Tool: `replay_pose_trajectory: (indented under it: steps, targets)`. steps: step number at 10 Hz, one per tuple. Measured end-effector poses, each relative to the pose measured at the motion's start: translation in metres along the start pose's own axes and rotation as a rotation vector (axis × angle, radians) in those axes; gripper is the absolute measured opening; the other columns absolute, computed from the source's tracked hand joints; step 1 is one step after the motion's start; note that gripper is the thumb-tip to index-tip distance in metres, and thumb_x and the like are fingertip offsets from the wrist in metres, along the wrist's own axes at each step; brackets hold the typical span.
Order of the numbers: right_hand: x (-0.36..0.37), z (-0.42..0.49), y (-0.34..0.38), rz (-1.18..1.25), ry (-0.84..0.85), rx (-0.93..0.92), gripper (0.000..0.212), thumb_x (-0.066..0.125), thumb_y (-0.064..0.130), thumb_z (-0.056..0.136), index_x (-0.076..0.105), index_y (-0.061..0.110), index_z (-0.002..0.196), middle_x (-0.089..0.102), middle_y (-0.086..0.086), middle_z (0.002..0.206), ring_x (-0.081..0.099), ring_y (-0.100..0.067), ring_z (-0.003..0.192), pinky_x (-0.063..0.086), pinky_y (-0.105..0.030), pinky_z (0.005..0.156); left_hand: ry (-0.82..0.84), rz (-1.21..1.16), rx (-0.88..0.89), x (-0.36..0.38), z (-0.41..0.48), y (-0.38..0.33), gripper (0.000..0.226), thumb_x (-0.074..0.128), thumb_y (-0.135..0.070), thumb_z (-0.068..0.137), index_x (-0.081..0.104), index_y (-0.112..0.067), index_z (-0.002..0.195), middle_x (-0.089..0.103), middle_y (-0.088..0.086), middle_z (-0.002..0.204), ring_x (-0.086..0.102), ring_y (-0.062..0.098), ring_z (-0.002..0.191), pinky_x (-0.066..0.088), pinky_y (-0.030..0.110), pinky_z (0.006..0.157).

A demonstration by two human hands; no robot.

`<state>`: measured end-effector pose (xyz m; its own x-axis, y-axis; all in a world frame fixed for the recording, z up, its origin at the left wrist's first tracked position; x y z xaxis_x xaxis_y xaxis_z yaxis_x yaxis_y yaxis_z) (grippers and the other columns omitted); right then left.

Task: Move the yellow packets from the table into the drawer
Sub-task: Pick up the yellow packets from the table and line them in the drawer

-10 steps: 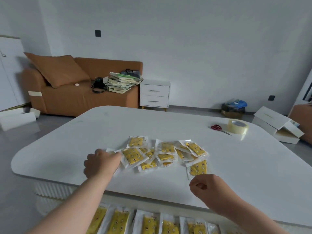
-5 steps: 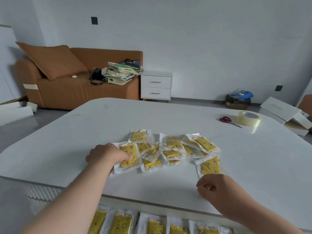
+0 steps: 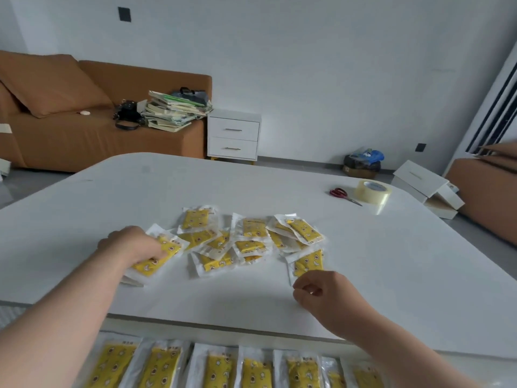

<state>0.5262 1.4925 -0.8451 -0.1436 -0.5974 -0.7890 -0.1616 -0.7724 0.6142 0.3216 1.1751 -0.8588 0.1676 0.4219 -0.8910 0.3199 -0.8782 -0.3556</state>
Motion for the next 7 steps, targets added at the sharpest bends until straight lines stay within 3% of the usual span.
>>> replay_pose_trajectory:
  steps: [1, 2, 3, 4, 5, 6, 7]
  targets:
    - [0.000, 0.001, -0.003, 0.004, 0.013, -0.003, 0.006, 0.065, 0.031, 0.086, 0.065, 0.037, 0.086, 0.066, 0.018, 0.081, 0.061, 0.003, 0.078, 0.043, -0.009, 0.067, 0.025, -0.082, 0.030, -0.004, -0.002, -0.003, 0.048, 0.091, -0.029, 0.051, 0.064, -0.002, 0.081, 0.069, 0.015, 0.091, 0.065, 0.030, 0.087, 0.050, 0.030, 0.075]
    - [-0.006, 0.003, -0.005, 0.044, 0.004, 0.021, 0.007, 0.064, 0.030, 0.085, 0.067, 0.035, 0.082, 0.068, 0.015, 0.079, 0.062, 0.001, 0.075, 0.044, -0.009, 0.064, 0.030, -0.126, 0.029, -0.007, -0.003, -0.002, 0.042, 0.091, -0.017, 0.060, 0.065, 0.005, 0.084, 0.067, 0.017, 0.089, 0.063, 0.030, 0.083, 0.043, 0.030, 0.069]
    - [-0.024, 0.015, -0.007, 0.149, -0.044, 0.094, 0.013, 0.062, 0.023, 0.083, 0.071, 0.021, 0.073, 0.068, 0.005, 0.068, 0.056, -0.007, 0.059, 0.044, -0.019, 0.057, 0.045, -0.150, 0.040, -0.007, 0.001, 0.003, 0.039, 0.092, -0.015, 0.060, 0.061, 0.004, 0.074, 0.065, 0.016, 0.082, 0.060, 0.030, 0.078, 0.039, 0.030, 0.065]
    - [-0.047, 0.045, -0.013, 0.193, -0.181, 0.172, 0.016, 0.060, 0.019, 0.081, 0.070, 0.013, 0.071, 0.067, -0.006, 0.066, 0.056, -0.015, 0.059, 0.047, -0.030, 0.059, 0.074, -0.173, 0.043, -0.003, 0.013, 0.008, 0.050, 0.093, -0.022, 0.056, 0.065, 0.007, 0.086, 0.068, 0.020, 0.090, 0.064, 0.034, 0.087, 0.044, 0.030, 0.067]
    - [-0.059, 0.086, -0.016, -0.011, -0.264, 0.196, 0.015, 0.058, 0.020, 0.084, 0.071, 0.017, 0.077, 0.067, 0.004, 0.070, 0.059, -0.014, 0.064, 0.048, -0.026, 0.058, 0.083, -0.140, 0.037, 0.011, 0.051, 0.019, 0.070, 0.095, -0.043, 0.035, 0.069, 0.000, 0.084, 0.070, 0.015, 0.081, 0.068, 0.029, 0.076, 0.055, 0.030, 0.067]
    - [-0.059, 0.129, -0.023, -0.119, -0.261, 0.203, 0.018, 0.058, 0.024, 0.087, 0.072, 0.017, 0.095, 0.070, 0.001, 0.095, 0.063, -0.017, 0.085, 0.055, -0.032, 0.077, 0.067, -0.196, -0.031, 0.045, 0.137, 0.049, 0.080, 0.089, -0.059, 0.020, 0.069, -0.011, 0.081, 0.071, 0.007, 0.077, 0.068, 0.023, 0.069, 0.056, 0.029, 0.063]
    - [-0.048, 0.159, -0.027, -0.250, -0.127, 0.251, 0.039, 0.052, 0.034, 0.094, 0.058, 0.014, 0.127, 0.058, -0.005, 0.128, 0.056, -0.023, 0.110, 0.050, -0.033, 0.089, 0.048, -0.233, -0.030, 0.063, 0.179, 0.065, 0.095, 0.082, -0.072, 0.006, 0.067, -0.018, 0.083, 0.070, 0.000, 0.078, 0.068, 0.018, 0.067, 0.055, 0.025, 0.061]
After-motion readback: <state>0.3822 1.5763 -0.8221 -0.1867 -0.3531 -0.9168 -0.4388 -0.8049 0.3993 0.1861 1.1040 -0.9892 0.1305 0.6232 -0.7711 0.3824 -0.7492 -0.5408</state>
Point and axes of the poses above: each hand's wrist, its own z-axis towards the middle knuckle, its own x-axis out of the palm, y = z × x, the point moved 5 cm from there along z, towards the middle knuckle
